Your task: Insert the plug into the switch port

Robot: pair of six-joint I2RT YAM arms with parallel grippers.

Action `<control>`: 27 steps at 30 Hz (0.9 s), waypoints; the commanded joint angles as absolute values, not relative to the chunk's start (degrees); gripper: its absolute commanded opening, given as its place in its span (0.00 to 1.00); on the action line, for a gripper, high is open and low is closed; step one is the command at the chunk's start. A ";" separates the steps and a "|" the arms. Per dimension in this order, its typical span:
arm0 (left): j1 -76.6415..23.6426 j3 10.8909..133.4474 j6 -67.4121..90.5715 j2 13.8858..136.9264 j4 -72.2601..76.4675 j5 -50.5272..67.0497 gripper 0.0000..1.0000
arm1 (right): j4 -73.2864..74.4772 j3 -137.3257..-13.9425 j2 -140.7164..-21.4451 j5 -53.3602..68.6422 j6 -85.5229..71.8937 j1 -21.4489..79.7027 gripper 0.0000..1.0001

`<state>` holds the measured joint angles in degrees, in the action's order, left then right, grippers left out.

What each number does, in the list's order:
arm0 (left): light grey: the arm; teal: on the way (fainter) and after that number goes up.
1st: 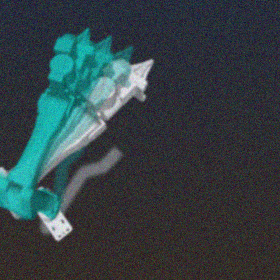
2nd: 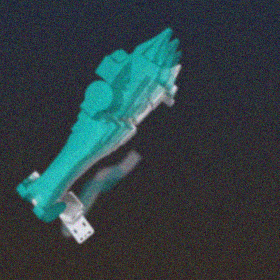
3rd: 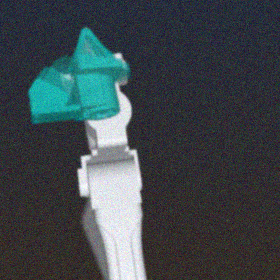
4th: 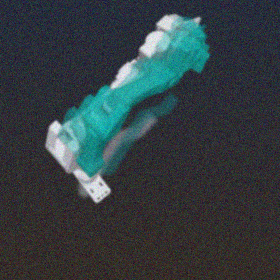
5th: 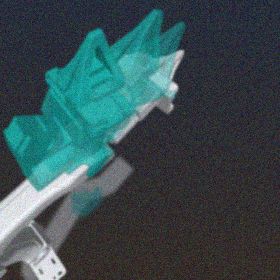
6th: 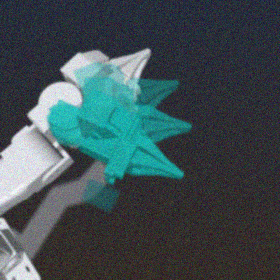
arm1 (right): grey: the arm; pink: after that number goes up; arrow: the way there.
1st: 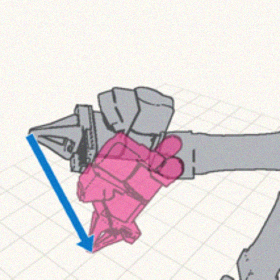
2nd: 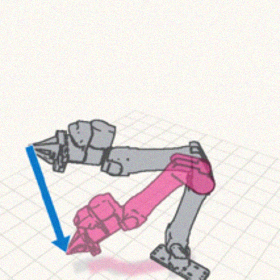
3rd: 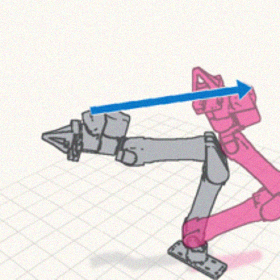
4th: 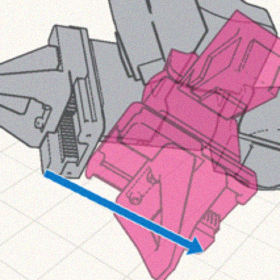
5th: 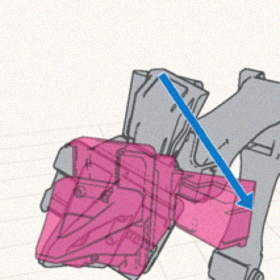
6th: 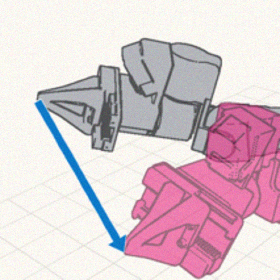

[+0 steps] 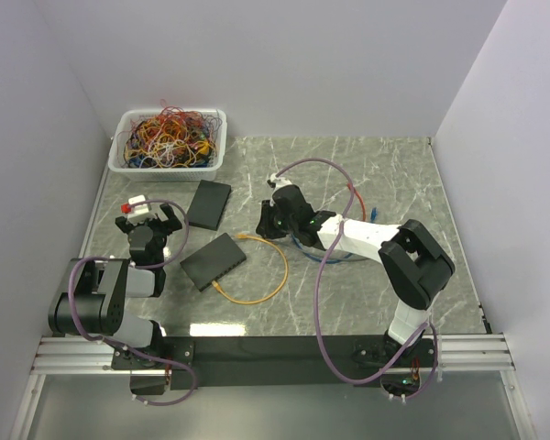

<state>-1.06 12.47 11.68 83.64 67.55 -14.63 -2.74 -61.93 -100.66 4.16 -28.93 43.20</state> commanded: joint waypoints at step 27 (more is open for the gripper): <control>-1.14 13.54 11.25 83.58 70.75 -13.71 0.99 | -4.48 -62.05 -100.46 4.39 -29.36 42.63 0.24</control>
